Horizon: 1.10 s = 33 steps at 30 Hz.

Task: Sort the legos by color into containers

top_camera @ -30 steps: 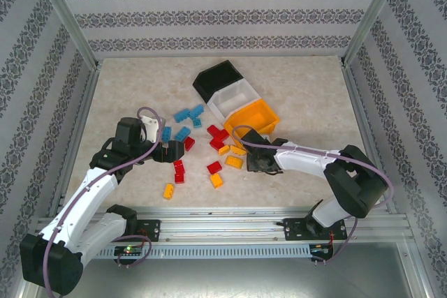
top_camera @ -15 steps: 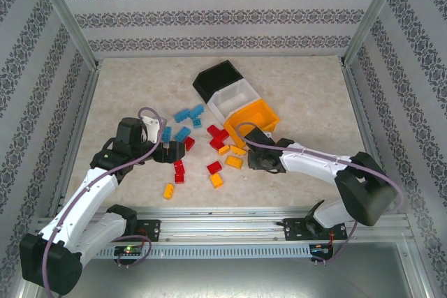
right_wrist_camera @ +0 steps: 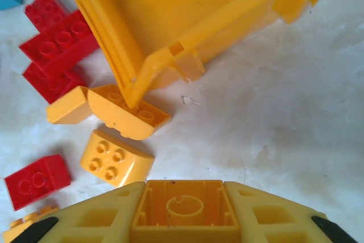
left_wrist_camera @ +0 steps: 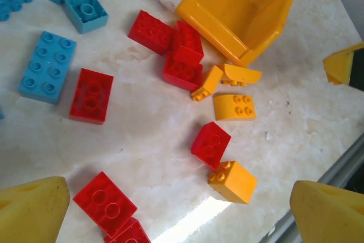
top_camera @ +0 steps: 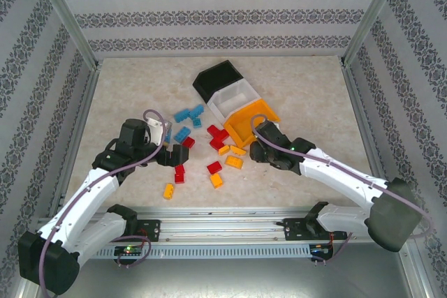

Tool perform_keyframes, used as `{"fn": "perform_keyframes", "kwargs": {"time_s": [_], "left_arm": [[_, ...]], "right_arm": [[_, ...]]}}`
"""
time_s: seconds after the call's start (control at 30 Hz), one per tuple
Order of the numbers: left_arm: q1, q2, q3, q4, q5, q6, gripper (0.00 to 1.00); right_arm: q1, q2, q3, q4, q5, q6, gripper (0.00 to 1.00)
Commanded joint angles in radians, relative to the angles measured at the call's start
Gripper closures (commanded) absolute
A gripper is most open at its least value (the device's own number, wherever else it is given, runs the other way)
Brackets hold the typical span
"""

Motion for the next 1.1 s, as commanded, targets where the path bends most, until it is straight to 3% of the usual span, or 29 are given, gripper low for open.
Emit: {"fn": "perform_keyframes", "kwargs": {"time_s": [0.0, 0.5, 1.07], "left_arm": [[-0.025, -0.009, -0.009, 0.032, 0.035, 0.019, 0.0], [-0.041, 0.002, -0.008, 0.024, 0.04, 0.029, 0.0], [-0.051, 0.001, -0.009, 0.022, 0.036, 0.034, 0.0]], "right_arm": [[-0.009, -0.022, 0.04, -0.038, -0.013, 0.005, 0.64], [-0.062, 0.108, 0.186, -0.032, -0.062, -0.084, 0.64], [-0.191, 0.475, 0.453, -0.017, -0.151, -0.202, 0.65]]}}
